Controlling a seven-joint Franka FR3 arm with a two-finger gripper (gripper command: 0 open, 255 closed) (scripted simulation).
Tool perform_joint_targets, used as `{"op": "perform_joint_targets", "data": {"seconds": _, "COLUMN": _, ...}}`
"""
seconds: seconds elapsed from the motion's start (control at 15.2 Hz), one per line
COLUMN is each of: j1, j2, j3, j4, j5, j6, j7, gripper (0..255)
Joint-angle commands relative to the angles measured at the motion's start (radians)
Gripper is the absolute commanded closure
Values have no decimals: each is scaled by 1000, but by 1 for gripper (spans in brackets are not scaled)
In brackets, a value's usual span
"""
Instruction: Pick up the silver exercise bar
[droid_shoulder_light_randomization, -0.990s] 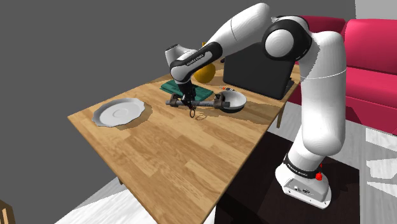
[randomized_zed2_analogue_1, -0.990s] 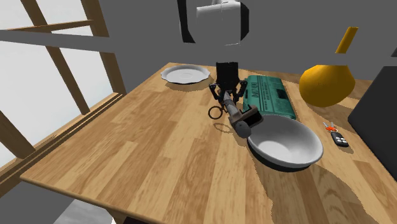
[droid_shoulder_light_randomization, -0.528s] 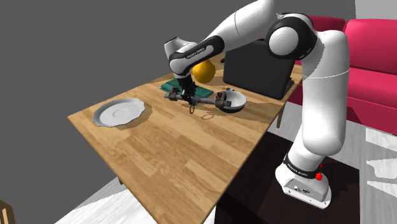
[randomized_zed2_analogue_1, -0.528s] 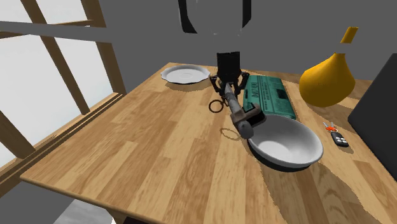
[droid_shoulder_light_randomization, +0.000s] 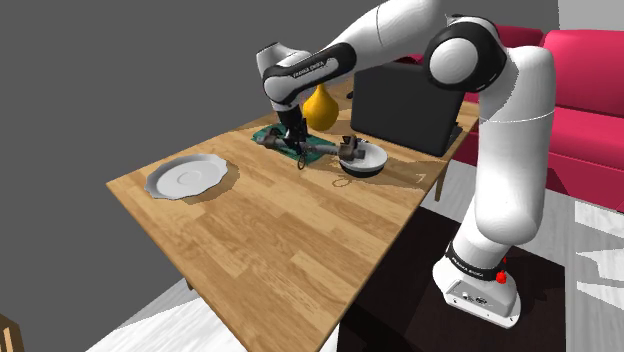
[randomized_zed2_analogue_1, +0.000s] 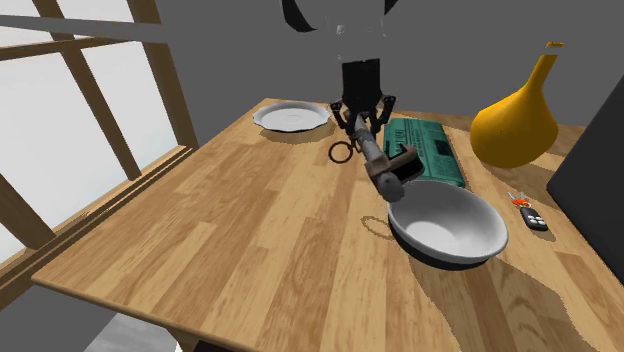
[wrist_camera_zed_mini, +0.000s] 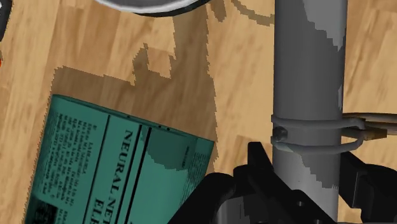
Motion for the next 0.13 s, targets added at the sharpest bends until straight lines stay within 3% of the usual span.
{"op": "perform_joint_targets", "data": {"seconds": 0.0, "j1": 0, "j2": -4, "j3": 0, "j4": 14, "j5": 1, "j6": -17, "j7": -3, "gripper": 255}}
{"op": "perform_joint_targets", "data": {"seconds": 0.07, "j1": 0, "j2": -3, "j3": 0, "j4": 15, "j5": 1, "j6": -17, "j7": -3, "gripper": 255}}
